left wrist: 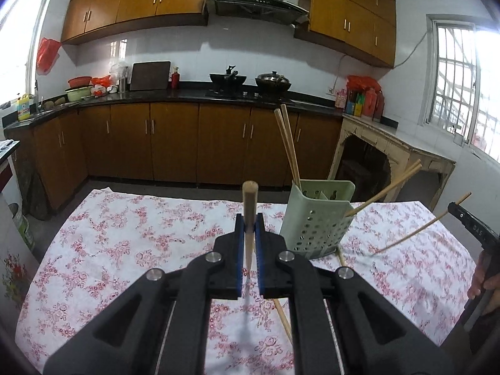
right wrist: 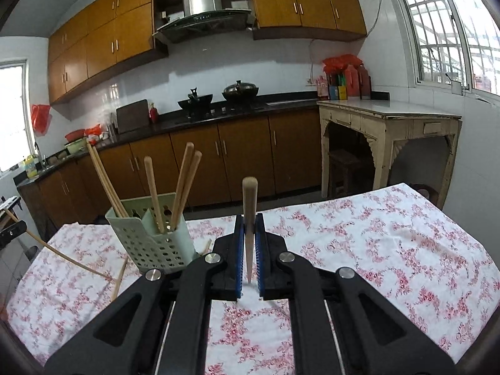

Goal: Organize utensils
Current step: 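Lift both chopsticks and lower them upright into the green holder, then open both tools to release the chopsticks into the holder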

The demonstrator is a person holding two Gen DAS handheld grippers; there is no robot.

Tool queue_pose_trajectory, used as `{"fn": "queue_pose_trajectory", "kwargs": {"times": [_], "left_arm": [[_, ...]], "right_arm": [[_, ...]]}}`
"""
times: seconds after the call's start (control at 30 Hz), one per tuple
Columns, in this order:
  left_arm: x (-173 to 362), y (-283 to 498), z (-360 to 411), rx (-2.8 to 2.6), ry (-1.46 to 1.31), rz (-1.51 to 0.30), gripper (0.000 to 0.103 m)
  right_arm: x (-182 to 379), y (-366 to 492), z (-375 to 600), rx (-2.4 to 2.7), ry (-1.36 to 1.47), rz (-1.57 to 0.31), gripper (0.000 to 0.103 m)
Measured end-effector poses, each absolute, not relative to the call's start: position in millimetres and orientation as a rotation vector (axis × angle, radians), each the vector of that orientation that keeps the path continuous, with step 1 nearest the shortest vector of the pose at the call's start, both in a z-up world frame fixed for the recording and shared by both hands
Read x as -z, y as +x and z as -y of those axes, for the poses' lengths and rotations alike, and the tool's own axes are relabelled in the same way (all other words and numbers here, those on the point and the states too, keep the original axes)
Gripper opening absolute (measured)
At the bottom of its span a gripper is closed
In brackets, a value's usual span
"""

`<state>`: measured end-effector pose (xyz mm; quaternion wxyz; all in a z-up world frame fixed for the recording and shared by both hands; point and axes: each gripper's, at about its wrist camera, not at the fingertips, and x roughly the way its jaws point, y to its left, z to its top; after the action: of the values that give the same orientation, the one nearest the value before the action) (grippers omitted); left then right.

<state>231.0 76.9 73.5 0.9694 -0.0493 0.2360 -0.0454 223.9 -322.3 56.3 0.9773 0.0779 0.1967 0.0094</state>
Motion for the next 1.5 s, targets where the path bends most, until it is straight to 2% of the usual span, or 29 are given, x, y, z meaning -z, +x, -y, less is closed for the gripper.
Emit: {"fn": "queue_pose_trajectory", "kwargs": {"times": [0.43, 0.9, 1.13, 1.5], "left_arm": [[-99.6, 230.1, -75.7, 0.102, -0.103, -0.434, 0.008], [-202.5, 253.4, -33.8, 0.172, -0.123, -0.234, 0.008], [-200.3, 290.3, 0.8, 0.189, -0.116, -0.249, 0.008], [-158.2, 329.4, 12.6, 0.183, -0.101, -0.355, 0.008]], "right_arm": [[-99.7, 215.1, 315.0, -0.135, 0.186, -0.39, 0.007], [-190.1, 238.6, 270.7, -0.265, 0.199, -0.147, 0.007], [-177.3, 277.6, 248.2, -0.227, 0.176, -0.101, 0.007], [-136.2, 314.4, 229.5, -0.214, 0.173, -0.249, 0.007]]}}
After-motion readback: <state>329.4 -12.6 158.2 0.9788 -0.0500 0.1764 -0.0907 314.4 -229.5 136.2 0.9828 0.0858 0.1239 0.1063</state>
